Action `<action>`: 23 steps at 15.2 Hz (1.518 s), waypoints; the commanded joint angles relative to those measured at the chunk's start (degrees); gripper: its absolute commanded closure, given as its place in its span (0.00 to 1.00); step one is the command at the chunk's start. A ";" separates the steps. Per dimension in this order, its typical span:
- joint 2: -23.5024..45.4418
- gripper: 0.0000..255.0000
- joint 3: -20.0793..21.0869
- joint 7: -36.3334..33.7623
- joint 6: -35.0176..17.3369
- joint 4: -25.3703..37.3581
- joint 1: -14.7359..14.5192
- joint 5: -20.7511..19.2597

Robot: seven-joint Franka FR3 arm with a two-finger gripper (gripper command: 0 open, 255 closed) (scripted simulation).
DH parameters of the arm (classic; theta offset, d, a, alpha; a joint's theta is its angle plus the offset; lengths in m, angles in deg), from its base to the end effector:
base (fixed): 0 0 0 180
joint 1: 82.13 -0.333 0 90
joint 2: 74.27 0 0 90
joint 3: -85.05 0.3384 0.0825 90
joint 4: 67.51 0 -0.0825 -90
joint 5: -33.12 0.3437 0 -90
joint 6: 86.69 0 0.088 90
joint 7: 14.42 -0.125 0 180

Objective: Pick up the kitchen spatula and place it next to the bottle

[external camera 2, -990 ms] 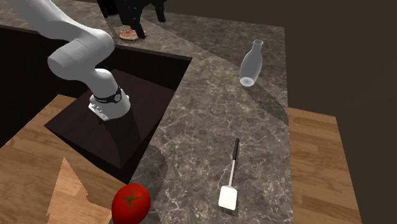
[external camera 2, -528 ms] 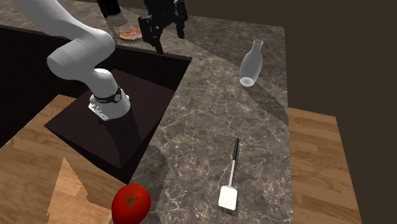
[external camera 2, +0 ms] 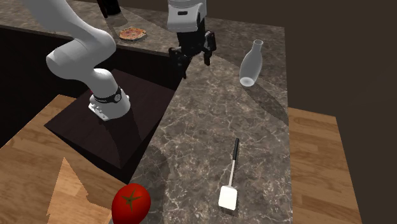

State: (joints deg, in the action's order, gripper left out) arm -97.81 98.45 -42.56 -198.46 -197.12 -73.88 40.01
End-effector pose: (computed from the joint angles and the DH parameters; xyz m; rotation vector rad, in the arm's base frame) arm 0.3928 0.0573 0.5395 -3.0137 0.6985 -0.1264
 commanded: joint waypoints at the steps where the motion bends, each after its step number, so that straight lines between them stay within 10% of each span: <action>1: 4.10 0.00 1.00 -3.93 -2.58 1.12 1.09 -0.44; 23: 49.39 0.00 -2.44 -41.46 -18.12 25.17 4.35 -9.22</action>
State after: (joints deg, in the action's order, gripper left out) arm -50.59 96.56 -82.45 -216.09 -173.44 -69.37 30.89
